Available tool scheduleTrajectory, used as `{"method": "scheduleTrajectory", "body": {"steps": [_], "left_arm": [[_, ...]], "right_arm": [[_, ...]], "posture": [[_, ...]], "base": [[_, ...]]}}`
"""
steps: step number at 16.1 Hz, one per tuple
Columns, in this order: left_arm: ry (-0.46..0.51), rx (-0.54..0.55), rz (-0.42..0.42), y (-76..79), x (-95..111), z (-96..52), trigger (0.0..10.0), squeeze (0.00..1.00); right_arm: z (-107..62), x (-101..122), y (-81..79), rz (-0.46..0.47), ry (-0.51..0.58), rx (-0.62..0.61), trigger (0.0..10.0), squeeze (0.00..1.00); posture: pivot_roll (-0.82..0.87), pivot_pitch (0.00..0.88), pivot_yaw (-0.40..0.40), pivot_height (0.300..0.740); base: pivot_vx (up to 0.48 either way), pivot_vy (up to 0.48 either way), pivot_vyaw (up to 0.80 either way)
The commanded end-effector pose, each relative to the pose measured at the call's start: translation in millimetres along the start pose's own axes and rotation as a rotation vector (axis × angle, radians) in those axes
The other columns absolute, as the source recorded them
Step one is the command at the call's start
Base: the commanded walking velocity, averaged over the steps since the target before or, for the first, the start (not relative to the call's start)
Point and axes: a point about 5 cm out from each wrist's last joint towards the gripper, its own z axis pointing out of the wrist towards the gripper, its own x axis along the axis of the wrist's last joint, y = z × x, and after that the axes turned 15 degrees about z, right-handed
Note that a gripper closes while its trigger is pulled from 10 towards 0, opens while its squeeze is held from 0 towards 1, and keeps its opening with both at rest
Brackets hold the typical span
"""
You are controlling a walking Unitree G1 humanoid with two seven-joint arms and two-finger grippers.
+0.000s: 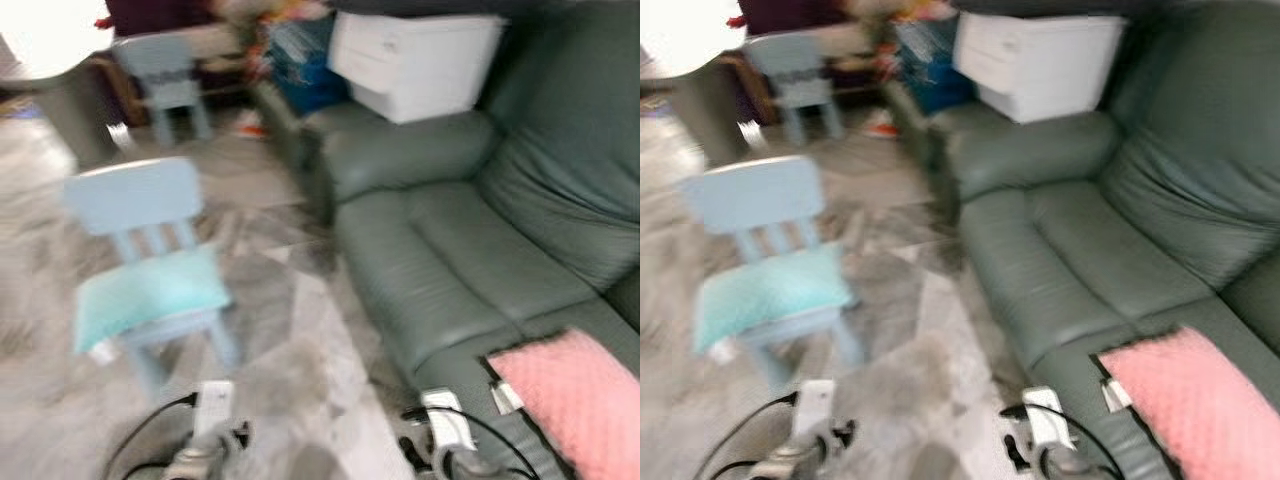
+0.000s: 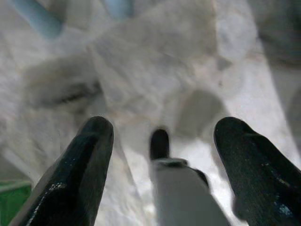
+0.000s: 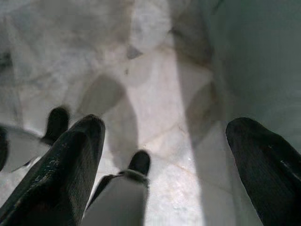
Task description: Move the pillow to the sofa
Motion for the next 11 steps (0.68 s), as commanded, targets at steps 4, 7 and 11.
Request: {"method": "scheduleTrajectory", "body": {"steps": [4, 7, 11], "left_arm": [[-0.017, 0.024, -0.007, -7.9, -2.3, 0.1, 10.0, 0.00], [-0.020, 0.023, -0.008, -7.8, -3.0, 0.0, 10.0, 0.00], [-0.022, 0.022, -0.006, -8.1, -3.1, 0.0, 10.0, 0.00]], "right_arm": [[1.0, 1.8, -4.4, 0.017, 0.005, 0.012, 10.0, 0.00], [1.0, 1.2, -4.5, 0.019, 0.003, 0.014, 10.0, 0.00], [1.0, 0.9, -5.0, 0.025, 0.001, 0.016, 10.0, 0.00]], "posture": [[-0.08, 0.015, -0.019, 0.740], [-0.09, 0.017, -0.017, 0.740], [-0.09, 0.018, -0.017, 0.740]], "base": [[0.000, 0.187, 0.00], [0.000, 0.474, 0.00], [0.000, 0.471, 0.00]]}}
